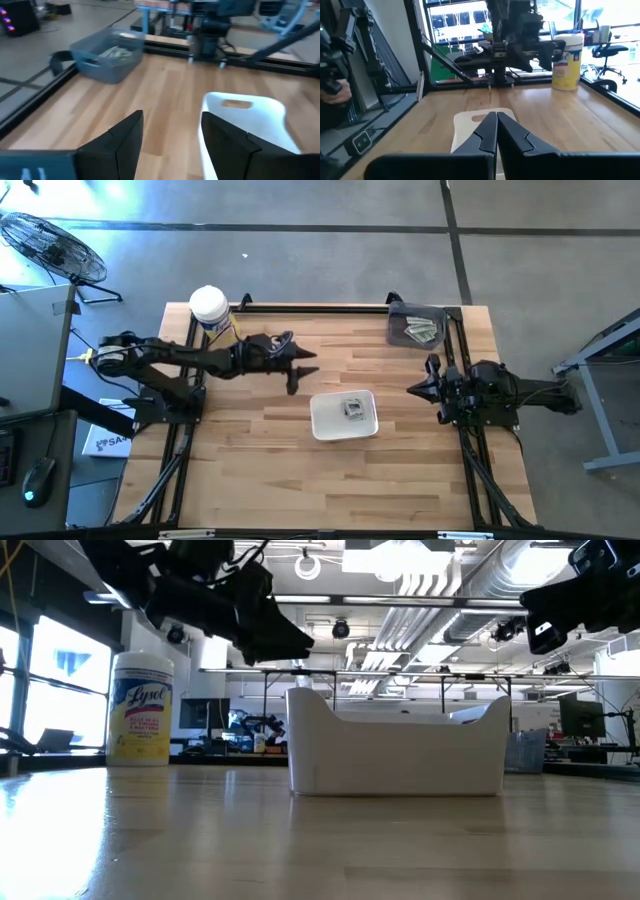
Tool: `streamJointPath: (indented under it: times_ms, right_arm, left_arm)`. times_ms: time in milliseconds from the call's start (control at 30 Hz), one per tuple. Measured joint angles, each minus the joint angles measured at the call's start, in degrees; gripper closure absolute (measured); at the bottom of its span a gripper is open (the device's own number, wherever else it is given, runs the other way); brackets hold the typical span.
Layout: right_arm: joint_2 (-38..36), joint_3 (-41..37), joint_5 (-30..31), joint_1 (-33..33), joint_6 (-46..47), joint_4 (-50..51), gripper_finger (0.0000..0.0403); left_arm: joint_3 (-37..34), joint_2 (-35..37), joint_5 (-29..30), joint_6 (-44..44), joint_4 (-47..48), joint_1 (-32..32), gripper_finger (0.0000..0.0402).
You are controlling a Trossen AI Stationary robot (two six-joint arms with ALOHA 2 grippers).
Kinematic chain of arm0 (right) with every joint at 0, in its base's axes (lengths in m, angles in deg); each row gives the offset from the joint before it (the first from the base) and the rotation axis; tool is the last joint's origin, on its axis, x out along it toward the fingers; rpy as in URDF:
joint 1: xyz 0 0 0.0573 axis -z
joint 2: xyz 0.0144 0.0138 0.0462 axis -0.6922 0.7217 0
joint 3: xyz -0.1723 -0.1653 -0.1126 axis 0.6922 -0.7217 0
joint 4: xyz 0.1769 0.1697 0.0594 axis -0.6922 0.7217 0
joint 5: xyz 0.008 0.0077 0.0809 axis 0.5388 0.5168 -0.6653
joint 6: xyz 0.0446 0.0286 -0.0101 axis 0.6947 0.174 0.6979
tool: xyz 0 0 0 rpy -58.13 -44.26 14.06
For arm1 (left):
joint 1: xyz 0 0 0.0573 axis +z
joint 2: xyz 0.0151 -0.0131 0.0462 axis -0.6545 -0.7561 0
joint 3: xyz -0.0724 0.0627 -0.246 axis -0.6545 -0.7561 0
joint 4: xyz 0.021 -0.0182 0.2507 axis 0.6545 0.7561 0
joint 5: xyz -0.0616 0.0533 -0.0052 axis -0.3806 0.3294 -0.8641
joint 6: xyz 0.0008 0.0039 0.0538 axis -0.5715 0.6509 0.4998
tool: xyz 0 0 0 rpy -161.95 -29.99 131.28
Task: Pick & Place First Aid Supplies
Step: Return to Home Position
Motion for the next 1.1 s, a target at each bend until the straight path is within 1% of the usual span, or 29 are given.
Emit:
streamJointPath:
  times_ms: [100,233,367,500,600,700,767,867,967,1033,1100]
  right_arm:
    - [0.07,0.00,0.26,0.00,-1.72,-0.06,0.0401]
    - [0.07,0.00,0.57,0.00,-2.76,-0.04,0.0401]
    - [0.07,-2.59,2.96,0.00,-1.81,-4.40,0.0401]
    - [0.07,-5.81,2.28,0.00,-1.77,-6.80,0.0399]
    - [0.55,-5.95,4.38,0.00,0.53,-6.74,0.0401]
    - [0.62,-5.97,6.54,0.00,0.34,-6.49,0.0401]
    - [0.66,-5.97,7.28,0.00,0.30,-6.46,0.0399]
    - [0.66,-5.97,7.47,0.00,0.28,-6.46,0.0396]
    - [0.66,-5.97,7.58,0.00,0.28,-6.49,0.0397]
    - [0.63,-5.97,7.60,0.00,0.28,-6.50,0.0399]
    - [0.65,-5.97,7.63,0.00,0.28,-6.51,0.0401]
  left_arm:
    - [0.00,0.05,0.79,0.02,0.94,1.78,0.0202]
    - [0.00,0.66,5.93,0.89,1.89,2.00,0.0202]
    - [0.04,3.09,6.51,2.36,3.58,1.93,0.0202]
    - [0.01,6.15,6.12,1.30,6.99,1.78,0.0202]
    - [-3.17,9.04,6.44,1.28,5.19,0.33,0.0202]
    - [-8.53,13.48,6.21,1.00,1.10,-0.83,0.0202]
    - [-12.02,17.62,7.12,1.04,0.74,-0.76,0.0202]
    - [-15.17,24.81,7.87,3.22,3.99,-0.65,0.0202]
    - [-16.76,32.29,8.56,5.98,9.70,-0.69,0.0202]
    - [-17.72,36.83,8.60,6.23,12.49,-0.69,0.0202]
    - [-19.24,41.25,9.23,4.98,13.02,-0.72,0.0202]
